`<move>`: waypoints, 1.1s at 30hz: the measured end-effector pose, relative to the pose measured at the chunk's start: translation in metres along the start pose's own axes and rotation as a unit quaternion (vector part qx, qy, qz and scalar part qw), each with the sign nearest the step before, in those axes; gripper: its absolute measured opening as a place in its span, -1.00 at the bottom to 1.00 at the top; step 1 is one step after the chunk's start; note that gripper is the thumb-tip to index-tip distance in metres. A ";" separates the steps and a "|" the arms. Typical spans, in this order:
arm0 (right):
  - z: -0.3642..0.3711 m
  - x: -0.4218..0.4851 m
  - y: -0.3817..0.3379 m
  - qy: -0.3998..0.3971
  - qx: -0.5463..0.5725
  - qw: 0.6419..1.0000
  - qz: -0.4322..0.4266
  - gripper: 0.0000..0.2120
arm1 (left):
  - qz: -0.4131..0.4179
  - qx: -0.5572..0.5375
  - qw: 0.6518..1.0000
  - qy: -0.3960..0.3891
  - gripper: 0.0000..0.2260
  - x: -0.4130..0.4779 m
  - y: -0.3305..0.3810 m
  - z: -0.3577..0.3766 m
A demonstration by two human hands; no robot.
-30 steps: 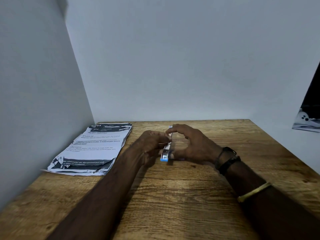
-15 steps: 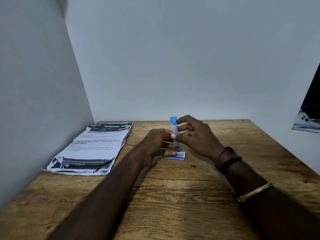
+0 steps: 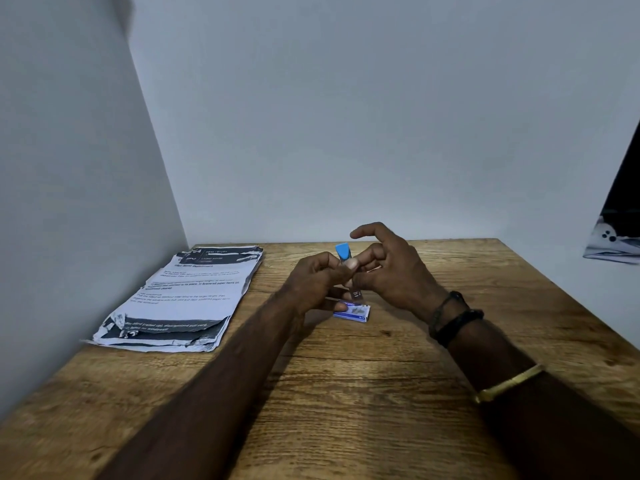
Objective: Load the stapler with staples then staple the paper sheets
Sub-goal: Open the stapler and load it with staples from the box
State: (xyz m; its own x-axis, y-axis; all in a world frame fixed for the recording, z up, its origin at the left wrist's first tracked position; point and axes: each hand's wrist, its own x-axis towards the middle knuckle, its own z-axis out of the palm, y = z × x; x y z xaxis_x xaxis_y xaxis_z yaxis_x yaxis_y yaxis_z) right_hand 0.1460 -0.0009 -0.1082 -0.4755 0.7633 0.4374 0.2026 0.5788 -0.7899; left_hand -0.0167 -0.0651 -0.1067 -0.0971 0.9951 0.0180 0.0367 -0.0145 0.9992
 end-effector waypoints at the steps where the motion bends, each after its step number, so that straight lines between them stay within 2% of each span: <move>1: 0.000 0.000 0.000 0.000 -0.002 1.000 0.000 -0.36 | 0.001 0.004 1.000 -0.002 -0.79 0.001 0.000 -0.001; 33: 0.001 -0.002 -0.003 0.000 -0.007 1.000 -0.004 -0.42 | 0.011 0.024 1.000 0.002 -0.83 0.005 -0.005 -0.005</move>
State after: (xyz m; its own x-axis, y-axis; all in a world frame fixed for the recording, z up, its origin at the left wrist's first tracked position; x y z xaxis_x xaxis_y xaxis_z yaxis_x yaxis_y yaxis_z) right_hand 0.1460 -0.0044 -0.1076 -0.4776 0.7586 0.4432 0.2113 0.5888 -0.7802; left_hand -0.0219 -0.0606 -0.1111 -0.0994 0.9943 0.0394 0.0865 -0.0308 0.9958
